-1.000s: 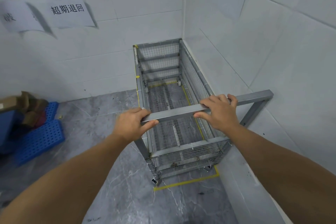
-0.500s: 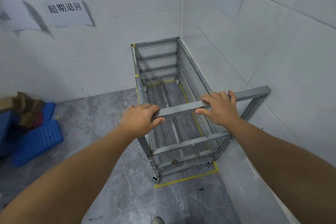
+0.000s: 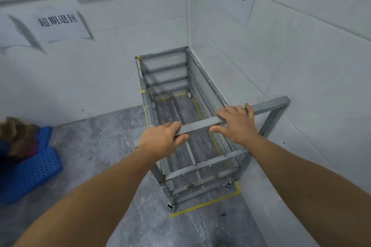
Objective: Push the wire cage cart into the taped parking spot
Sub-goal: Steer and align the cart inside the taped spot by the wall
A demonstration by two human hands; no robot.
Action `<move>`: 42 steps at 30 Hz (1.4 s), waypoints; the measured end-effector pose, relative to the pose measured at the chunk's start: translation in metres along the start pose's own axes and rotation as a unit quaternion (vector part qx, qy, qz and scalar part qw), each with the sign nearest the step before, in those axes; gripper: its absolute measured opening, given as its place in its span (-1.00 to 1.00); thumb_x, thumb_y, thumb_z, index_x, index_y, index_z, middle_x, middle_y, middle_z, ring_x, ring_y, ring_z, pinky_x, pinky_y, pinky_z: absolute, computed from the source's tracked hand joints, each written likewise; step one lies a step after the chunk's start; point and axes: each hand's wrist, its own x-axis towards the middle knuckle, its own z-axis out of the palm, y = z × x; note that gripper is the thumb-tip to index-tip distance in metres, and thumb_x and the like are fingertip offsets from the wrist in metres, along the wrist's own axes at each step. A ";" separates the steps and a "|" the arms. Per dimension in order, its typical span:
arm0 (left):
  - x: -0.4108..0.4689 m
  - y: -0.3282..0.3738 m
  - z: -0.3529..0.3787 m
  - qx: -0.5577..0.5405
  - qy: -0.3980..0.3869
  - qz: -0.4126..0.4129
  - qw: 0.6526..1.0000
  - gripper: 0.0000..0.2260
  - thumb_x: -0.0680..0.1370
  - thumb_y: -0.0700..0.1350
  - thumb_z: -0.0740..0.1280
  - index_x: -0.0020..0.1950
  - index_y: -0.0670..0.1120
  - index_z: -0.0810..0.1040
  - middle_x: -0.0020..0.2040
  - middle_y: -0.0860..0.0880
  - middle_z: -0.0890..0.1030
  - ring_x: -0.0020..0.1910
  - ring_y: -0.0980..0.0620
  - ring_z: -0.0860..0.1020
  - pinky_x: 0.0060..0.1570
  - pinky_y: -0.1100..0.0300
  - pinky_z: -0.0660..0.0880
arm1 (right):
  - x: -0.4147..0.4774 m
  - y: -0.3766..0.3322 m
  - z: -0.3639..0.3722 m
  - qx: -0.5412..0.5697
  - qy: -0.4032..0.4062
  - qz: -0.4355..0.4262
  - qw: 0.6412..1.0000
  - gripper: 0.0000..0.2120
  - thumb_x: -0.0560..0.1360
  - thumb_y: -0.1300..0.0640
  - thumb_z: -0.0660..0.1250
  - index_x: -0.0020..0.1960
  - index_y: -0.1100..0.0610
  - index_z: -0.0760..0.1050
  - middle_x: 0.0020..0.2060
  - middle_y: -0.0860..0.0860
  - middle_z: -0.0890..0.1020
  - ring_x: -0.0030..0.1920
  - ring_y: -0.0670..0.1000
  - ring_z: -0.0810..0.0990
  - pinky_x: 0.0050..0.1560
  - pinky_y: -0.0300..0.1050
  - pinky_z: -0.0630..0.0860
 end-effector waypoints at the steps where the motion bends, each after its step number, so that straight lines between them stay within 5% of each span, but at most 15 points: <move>1: 0.000 0.000 0.000 0.002 0.002 -0.004 1.000 -0.63 0.52 0.41 -0.10 -0.06 0.15 0.23 -0.26 0.12 0.43 -0.38 0.05 0.47 -0.46 0.12 0.44 | 0.000 0.000 0.000 0.001 0.006 -0.005 1.000 -0.37 0.34 -0.59 -0.04 0.11 -0.21 0.44 0.03 -0.18 0.51 0.20 0.02 0.37 0.40 0.25 -0.05; 11: 0.000 0.015 0.001 0.017 0.009 -0.059 0.998 -0.60 0.50 0.42 -0.09 -0.11 0.13 0.26 -0.26 0.12 0.42 -0.37 0.11 0.38 -0.38 0.14 0.27 | 0.000 0.017 -0.009 -0.011 0.007 -0.103 0.995 -0.46 0.47 -0.46 -0.03 0.18 -0.16 0.45 0.00 -0.15 0.55 0.08 -0.01 0.45 0.26 0.10 0.16; 21: 0.008 0.029 0.004 0.032 0.000 -0.102 0.994 -0.54 0.50 0.43 -0.09 -0.08 0.09 0.34 -0.17 0.09 0.49 -0.23 0.03 0.49 -0.20 0.09 0.41 | 0.010 0.044 -0.012 -0.059 0.042 -0.166 0.984 -0.51 0.49 -0.40 0.05 0.10 -0.09 0.53 -0.08 -0.05 0.62 -0.06 0.09 0.53 0.05 0.08 0.37; 31: 0.006 0.041 0.005 0.027 -0.022 -0.166 0.986 -0.42 0.43 0.50 -0.20 -0.02 0.11 0.36 -0.13 0.08 0.48 -0.18 0.06 0.37 -0.06 0.01 0.30 | 0.015 0.048 -0.027 -0.031 -0.072 -0.118 0.990 -0.45 0.44 -0.49 -0.02 0.20 -0.18 0.41 0.11 -0.12 0.52 0.20 0.05 0.37 0.31 0.28 0.14; 42: 0.005 0.045 0.014 0.036 0.012 -0.188 0.981 -0.42 0.49 0.46 -0.14 0.06 0.07 0.42 -0.09 0.06 0.53 -0.10 -0.01 0.46 0.01 -0.03 0.33 | 0.001 0.068 -0.015 -0.039 0.031 -0.102 0.994 -0.52 0.48 -0.43 -0.02 0.10 -0.15 0.47 -0.03 -0.12 0.58 0.07 0.05 0.44 0.26 0.24 0.11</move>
